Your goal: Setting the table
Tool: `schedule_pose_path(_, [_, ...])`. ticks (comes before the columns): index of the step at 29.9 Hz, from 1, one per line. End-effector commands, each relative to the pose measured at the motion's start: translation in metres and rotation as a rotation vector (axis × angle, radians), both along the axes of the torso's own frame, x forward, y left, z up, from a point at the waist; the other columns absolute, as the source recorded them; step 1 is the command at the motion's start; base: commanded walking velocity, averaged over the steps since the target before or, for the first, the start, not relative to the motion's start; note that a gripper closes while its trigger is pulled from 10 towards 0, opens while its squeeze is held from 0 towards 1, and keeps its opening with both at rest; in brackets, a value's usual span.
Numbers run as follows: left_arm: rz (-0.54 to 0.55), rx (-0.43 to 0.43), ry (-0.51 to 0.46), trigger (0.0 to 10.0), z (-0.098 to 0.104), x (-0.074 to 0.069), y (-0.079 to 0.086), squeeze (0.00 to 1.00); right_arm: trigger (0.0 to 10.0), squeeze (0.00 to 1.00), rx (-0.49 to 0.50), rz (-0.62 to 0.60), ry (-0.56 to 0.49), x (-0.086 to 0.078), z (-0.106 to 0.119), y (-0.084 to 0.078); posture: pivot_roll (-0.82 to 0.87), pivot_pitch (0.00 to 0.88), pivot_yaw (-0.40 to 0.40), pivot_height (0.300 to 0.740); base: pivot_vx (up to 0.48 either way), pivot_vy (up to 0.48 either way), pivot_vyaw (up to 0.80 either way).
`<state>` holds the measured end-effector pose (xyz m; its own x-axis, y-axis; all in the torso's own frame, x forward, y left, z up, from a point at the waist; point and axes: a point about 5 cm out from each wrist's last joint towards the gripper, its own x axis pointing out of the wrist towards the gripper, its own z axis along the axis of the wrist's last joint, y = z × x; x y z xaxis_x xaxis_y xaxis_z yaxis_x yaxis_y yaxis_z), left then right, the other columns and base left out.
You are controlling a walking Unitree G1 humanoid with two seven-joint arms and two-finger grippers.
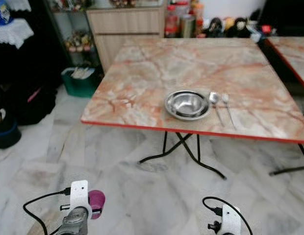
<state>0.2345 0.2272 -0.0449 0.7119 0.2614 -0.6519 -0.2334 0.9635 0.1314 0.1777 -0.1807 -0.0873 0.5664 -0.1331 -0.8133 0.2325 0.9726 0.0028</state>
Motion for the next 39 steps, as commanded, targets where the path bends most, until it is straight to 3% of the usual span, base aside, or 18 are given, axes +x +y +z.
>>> schedule_pose_path(1, [-0.004, 0.0, -0.007, 10.0, 0.001, 0.002, 0.0, 0.0, 10.0, 0.0, 0.0, -0.01, 0.006, -0.001, 0.0, -0.001, 0.04, 0.092, 0.031, 0.74, 0.48, 0.0, 0.0])
schedule_pose_path(13, [-0.013, -0.006, -0.008, 10.0, 0.001, 0.002, -0.003, 0.0, 10.0, 0.0, -0.001, -0.01, 0.007, -0.001, 0.0, -0.002, 0.04, 0.101, 0.024, 0.74, 0.424, 0.0, -0.13])
schedule_pose_path(23, [-0.005, 0.01, -0.029, 10.0, 0.001, -0.001, 0.002, 0.0, 10.0, 0.0, -0.003, 0.001, 0.012, 0.0, 0.0, -0.002, 0.05, 0.108, 0.024, 0.74, 0.0, 0.0, -0.45])
schedule_pose_path(27, [0.06, 0.03, -0.022, 10.0, -0.001, -0.009, 0.014, 0.0, 10.0, 0.0, -0.007, 0.005, 0.01, 0.001, 0.0, -0.002, 0.05, 0.108, 0.024, 0.74, 0.0, 0.0, 0.0])
schedule_pose_path(31, [0.192, 0.065, -0.033, 10.0, 0.001, -0.017, 0.031, 0.0, 10.0, 0.0, -0.005, 0.005, 0.008, 0.001, 0.0, -0.002, 0.05, 0.107, 0.025, 0.74, 0.0, 0.0, 0.0])
schedule_pose_path(35, [0.392, 0.172, -0.073, 10.0, 0.013, -0.022, 0.062, 0.0, 10.0, 0.0, -0.006, 0.006, 0.01, 0.0, 0.0, -0.002, 0.06, 0.103, 0.024, 0.74, 0.0, 0.0, 0.0])
schedule_pose_path(36, [0.392, 0.172, -0.073, 10.0, 0.013, -0.022, 0.062, 0.0, 10.0, 0.0, -0.006, 0.006, 0.01, 0.0, 0.0, -0.002, 0.06, 0.103, 0.024, 0.74, 0.0, 0.0, 0.0])
schedule_pose_path(37, [0.495, 0.232, -0.102, 10.0, 0.023, -0.026, 0.082, 0.0, 10.0, 0.0, -0.007, 0.008, 0.011, 0.0, 0.0, -0.002, 0.06, 0.103, 0.024, 0.74, 0.0, 0.0, 0.0])
schedule_pose_path(39, [0.526, 0.254, -0.11, 10.0, 0.026, -0.027, 0.088, 0.0, 10.0, 0.0, -0.007, 0.008, 0.012, 0.0, 0.0, -0.002, 0.06, 0.103, 0.024, 0.74, 0.0, 0.0, 0.0])
